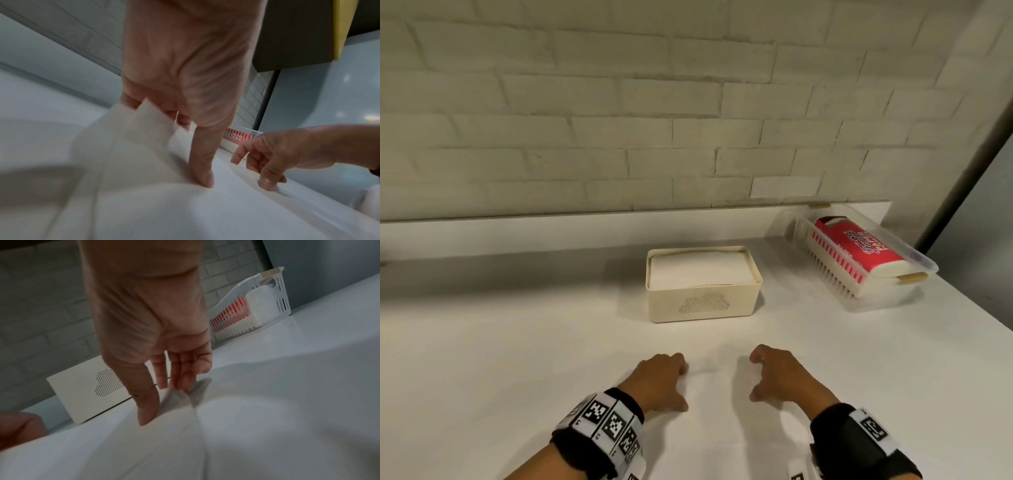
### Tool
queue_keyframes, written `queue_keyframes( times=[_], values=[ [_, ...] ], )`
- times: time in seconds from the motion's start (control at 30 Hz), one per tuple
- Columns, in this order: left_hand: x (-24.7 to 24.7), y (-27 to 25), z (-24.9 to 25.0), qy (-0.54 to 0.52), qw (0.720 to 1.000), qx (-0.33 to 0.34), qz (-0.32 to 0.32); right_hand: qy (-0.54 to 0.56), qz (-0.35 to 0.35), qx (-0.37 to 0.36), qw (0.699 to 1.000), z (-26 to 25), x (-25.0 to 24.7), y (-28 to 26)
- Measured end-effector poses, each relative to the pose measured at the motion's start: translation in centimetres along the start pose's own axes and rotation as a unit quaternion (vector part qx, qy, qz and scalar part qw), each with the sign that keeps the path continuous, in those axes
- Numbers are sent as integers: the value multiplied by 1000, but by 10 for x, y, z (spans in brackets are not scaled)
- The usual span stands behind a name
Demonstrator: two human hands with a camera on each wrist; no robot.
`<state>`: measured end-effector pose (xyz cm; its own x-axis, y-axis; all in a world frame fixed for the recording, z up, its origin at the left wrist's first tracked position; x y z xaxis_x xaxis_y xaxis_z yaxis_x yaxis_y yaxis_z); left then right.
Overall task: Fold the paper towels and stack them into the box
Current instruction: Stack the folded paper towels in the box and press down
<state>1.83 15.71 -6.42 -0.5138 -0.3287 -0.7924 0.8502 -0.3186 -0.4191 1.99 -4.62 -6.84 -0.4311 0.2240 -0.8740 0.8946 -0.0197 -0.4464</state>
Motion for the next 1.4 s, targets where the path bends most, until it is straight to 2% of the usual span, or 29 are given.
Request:
queue_keyframes(
  times=[0.17,0.33,0.47,0.57,0.67,0.8,0.9,1.0,1.1,1.2,1.3,1.4],
  values=[
    [4,-1,2,1,1000,6,-30,-57,-24,-35,997,-12,0,0],
    [-5,-7,14,-46,996,70,8,-69,-13,-99,993,-28,-1,-5],
    [-17,-11,15,-101,990,93,19,-6,-27,-116,993,-30,-5,-8],
    [-31,-11,1,-194,979,56,32,89,-16,-95,991,-18,-23,-8],
    [-40,-9,-13,-311,950,24,26,165,3,-78,983,-4,-39,-1],
    [-53,-7,-18,-487,873,20,26,259,28,-57,964,7,-65,2],
    [-76,0,-16,-557,827,31,71,346,63,-59,934,5,-93,5],
    [-105,14,-12,-571,810,33,127,417,108,-73,900,-2,-122,16],
    [-135,32,-10,-579,794,25,183,440,154,-45,884,-9,-147,38],
    [-159,51,-14,-558,797,-2,231,430,187,-24,883,-18,-166,58],
    [-173,69,-15,-498,829,-13,253,383,217,-3,898,-25,-175,78],
    [-178,86,-20,-434,861,-40,263,321,217,21,922,-29,-173,103]
  ],
)
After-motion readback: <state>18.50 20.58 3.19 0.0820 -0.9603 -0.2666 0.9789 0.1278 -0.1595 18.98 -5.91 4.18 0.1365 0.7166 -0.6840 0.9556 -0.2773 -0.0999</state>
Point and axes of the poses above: each hand's wrist, its own y-axis towards the middle knuckle, its own x-axis out of the palm, z = x × y, the point moved 6 cm from there along y, towards the middle knuckle, and after that the axes turned 10 degrees about -y, right-handed, at the moved point
